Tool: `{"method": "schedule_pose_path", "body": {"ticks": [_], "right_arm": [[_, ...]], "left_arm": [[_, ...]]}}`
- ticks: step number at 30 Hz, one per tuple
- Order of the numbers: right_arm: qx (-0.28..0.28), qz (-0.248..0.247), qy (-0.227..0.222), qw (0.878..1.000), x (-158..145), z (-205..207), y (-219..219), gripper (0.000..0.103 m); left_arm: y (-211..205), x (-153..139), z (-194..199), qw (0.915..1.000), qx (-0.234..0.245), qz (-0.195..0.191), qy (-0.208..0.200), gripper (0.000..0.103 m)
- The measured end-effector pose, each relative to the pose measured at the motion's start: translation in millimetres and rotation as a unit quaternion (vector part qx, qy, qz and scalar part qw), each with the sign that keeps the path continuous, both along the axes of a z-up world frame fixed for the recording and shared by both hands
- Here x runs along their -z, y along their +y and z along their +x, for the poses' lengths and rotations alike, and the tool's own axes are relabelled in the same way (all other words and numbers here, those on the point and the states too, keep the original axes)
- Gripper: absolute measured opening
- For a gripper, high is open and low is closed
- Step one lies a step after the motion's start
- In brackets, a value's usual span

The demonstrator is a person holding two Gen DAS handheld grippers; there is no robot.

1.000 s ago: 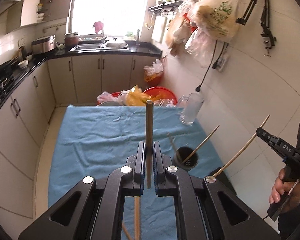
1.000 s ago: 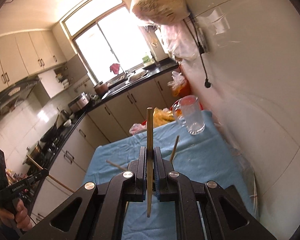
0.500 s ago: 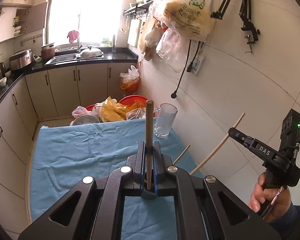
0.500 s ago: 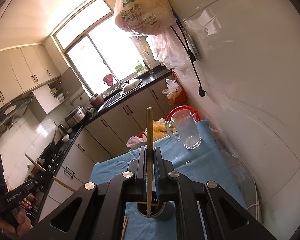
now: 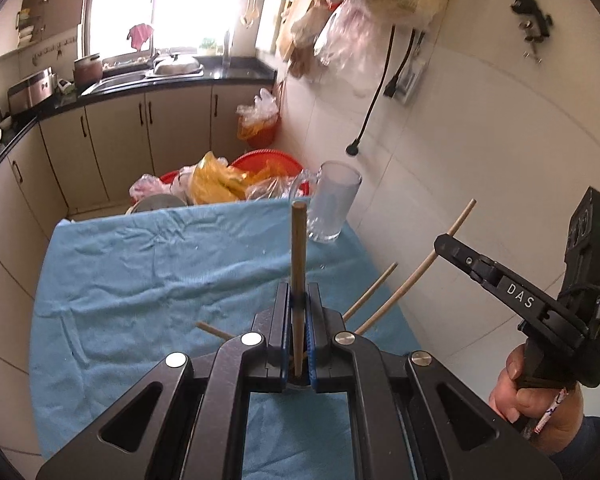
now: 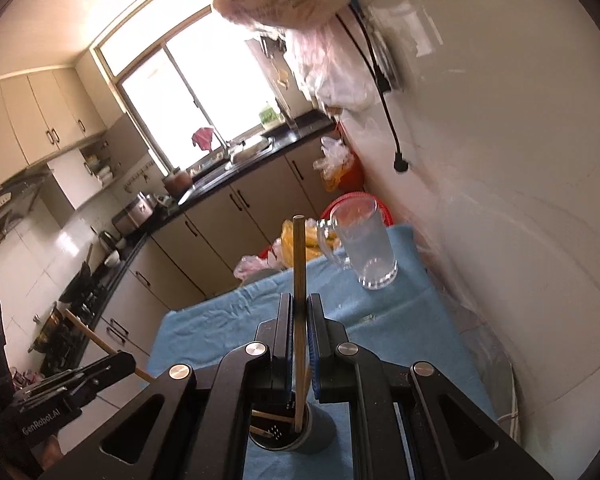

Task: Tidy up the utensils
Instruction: 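Lower the chopsticks into the black cup and open both tools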

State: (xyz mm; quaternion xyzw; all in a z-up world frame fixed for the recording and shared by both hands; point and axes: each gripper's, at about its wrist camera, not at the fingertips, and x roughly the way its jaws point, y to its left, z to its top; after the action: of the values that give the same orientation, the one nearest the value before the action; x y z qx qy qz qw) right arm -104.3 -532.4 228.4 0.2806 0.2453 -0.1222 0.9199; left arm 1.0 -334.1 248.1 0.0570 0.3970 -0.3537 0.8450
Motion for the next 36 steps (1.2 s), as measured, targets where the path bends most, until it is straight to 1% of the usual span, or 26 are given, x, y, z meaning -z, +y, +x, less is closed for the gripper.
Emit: {"method": "schedule_pose_path", "body": {"ticks": [8, 19, 25, 27, 29, 32, 35, 36], "right_arm": [[-0.014, 0.013, 0.028, 0.999, 27.8, 14.9, 2.1, 0.007], [-0.034, 0.021, 0.060, 0.997, 53.1, 29.5, 9.6, 0.007], [-0.034, 0.022, 0.063, 0.997, 53.9, 29.2, 7.3, 0.008], [-0.032, 0.020, 0.060, 0.997, 51.3, 27.2, 7.0, 0.009], [-0.030, 0.018, 0.056, 0.998, 47.1, 24.2, 7.0, 0.009], [-0.024, 0.015, 0.051, 0.998, 41.4, 19.5, 5.6, 0.010], [-0.015, 0.015, 0.044, 0.999, 32.8, 10.7, 3.3, 0.010], [-0.011, 0.013, 0.042, 0.999, 29.8, 7.3, 2.9, 0.011]], "left_arm": [[-5.9, 29.9, 8.2, 0.9995, -0.010, 0.026, 0.017, 0.006], [-7.5, 46.9, 19.7, 0.9983, -0.019, 0.047, 0.028, 0.006], [-6.9, 45.3, 19.2, 0.9984, -0.022, 0.045, 0.026, 0.008], [-6.3, 43.2, 18.7, 0.9985, -0.023, 0.043, 0.026, 0.014], [-5.5, 39.1, 17.9, 0.9987, -0.026, 0.040, 0.021, 0.020], [-2.5, 30.5, 16.1, 0.9989, -0.028, 0.034, 0.012, 0.020], [5.1, 16.1, 12.2, 0.9992, -0.033, 0.022, 0.003, 0.020], [7.2, 12.6, 11.5, 0.9993, -0.033, 0.019, 0.001, 0.022]]}}
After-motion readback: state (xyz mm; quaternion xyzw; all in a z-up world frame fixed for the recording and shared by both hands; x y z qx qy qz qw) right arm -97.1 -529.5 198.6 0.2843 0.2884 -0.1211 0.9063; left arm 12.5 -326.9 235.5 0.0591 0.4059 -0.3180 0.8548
